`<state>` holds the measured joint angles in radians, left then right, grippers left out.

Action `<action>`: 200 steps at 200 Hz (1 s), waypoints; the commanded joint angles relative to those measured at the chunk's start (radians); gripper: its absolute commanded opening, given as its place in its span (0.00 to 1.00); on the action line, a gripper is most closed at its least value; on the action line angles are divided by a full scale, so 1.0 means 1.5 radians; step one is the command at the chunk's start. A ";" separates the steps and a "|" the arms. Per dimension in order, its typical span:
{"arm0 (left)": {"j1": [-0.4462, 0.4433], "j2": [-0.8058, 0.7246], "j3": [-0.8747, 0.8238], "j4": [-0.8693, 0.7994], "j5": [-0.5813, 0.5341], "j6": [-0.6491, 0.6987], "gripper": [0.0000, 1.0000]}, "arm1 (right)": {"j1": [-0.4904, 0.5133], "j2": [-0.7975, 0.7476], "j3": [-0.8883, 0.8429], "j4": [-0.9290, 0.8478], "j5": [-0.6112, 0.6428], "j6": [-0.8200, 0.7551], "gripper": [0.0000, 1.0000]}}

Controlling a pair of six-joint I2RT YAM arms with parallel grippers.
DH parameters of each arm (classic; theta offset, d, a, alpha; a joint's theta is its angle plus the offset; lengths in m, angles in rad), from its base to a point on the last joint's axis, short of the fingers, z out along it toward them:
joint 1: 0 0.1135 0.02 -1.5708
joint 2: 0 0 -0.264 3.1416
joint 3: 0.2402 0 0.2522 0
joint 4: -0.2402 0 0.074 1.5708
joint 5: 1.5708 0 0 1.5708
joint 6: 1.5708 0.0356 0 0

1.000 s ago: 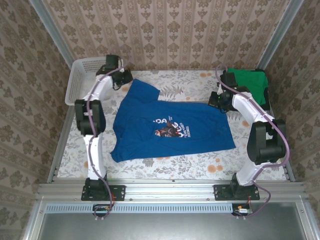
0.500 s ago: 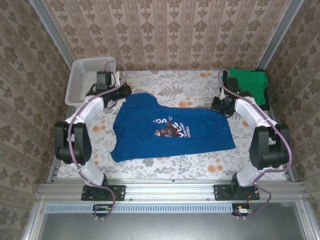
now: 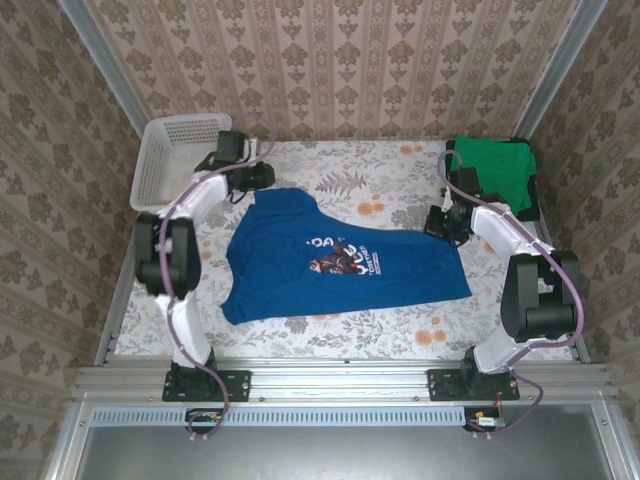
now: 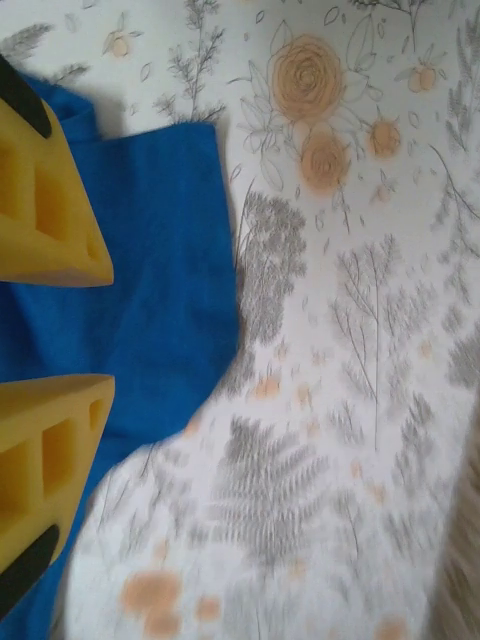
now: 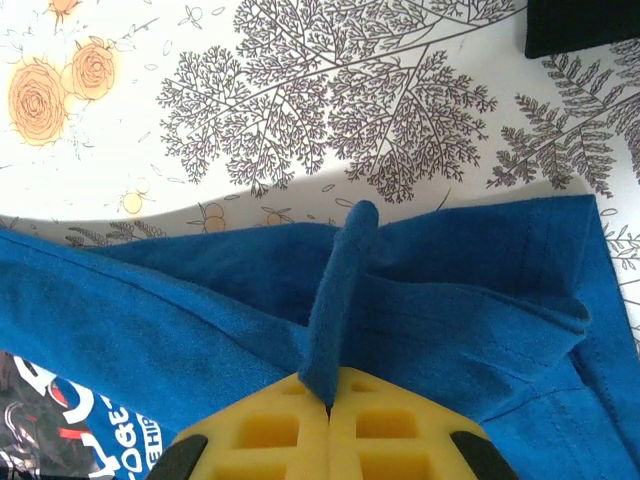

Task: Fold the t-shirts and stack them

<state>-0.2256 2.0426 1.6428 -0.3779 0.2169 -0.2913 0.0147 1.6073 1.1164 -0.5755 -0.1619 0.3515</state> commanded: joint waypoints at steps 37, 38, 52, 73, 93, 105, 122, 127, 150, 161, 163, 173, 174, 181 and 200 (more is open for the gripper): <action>-0.002 0.208 0.255 -0.189 -0.159 0.031 0.40 | -0.003 0.000 0.002 -0.007 -0.004 -0.004 0.01; -0.001 0.209 0.256 -0.190 -0.159 0.031 0.40 | -0.003 0.000 0.003 -0.007 -0.004 -0.004 0.01; 0.000 0.232 0.275 -0.207 -0.172 0.024 0.41 | -0.003 0.004 0.007 -0.011 -0.002 -0.007 0.01; 0.001 0.228 0.253 -0.192 -0.196 0.022 0.47 | -0.004 0.008 0.009 -0.010 -0.001 -0.010 0.01; 0.005 0.224 0.245 -0.189 -0.217 0.023 0.48 | -0.003 0.013 0.013 -0.009 -0.002 -0.010 0.01; 0.008 0.228 0.245 -0.187 -0.214 0.022 0.47 | -0.004 0.017 0.013 -0.008 -0.005 -0.009 0.01; 0.011 0.237 0.244 -0.190 -0.204 0.016 0.44 | -0.004 0.019 0.012 -0.005 -0.005 -0.009 0.01; 0.012 0.239 0.241 -0.189 -0.204 0.014 0.45 | -0.004 0.020 0.011 -0.004 -0.005 -0.008 0.01; 0.012 0.241 0.224 -0.173 -0.187 0.009 0.42 | -0.004 0.021 0.013 -0.004 -0.007 -0.009 0.01; 0.013 0.244 0.220 -0.168 -0.170 0.005 0.40 | -0.003 0.021 0.013 -0.004 -0.007 -0.009 0.01; 0.014 0.244 0.219 -0.166 -0.168 0.003 0.39 | -0.003 0.022 0.013 -0.004 -0.007 -0.009 0.01; 0.013 0.244 0.213 -0.163 -0.159 0.000 0.38 | -0.004 0.022 0.013 -0.005 -0.007 -0.009 0.01; 0.013 0.244 0.212 -0.162 -0.158 0.000 0.38 | -0.004 0.021 0.013 -0.005 -0.007 -0.010 0.01; 0.012 0.242 0.208 -0.158 -0.153 -0.002 0.37 | -0.004 0.021 0.013 -0.005 -0.006 -0.010 0.01; 0.012 0.238 0.195 -0.145 -0.136 -0.003 0.26 | -0.004 0.019 0.014 -0.005 -0.005 -0.008 0.01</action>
<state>-0.2123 2.3894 1.9686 -0.6147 -0.0452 -0.2771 0.0147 1.6321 1.1168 -0.5747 -0.1623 0.3462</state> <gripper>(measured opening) 0.338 0.064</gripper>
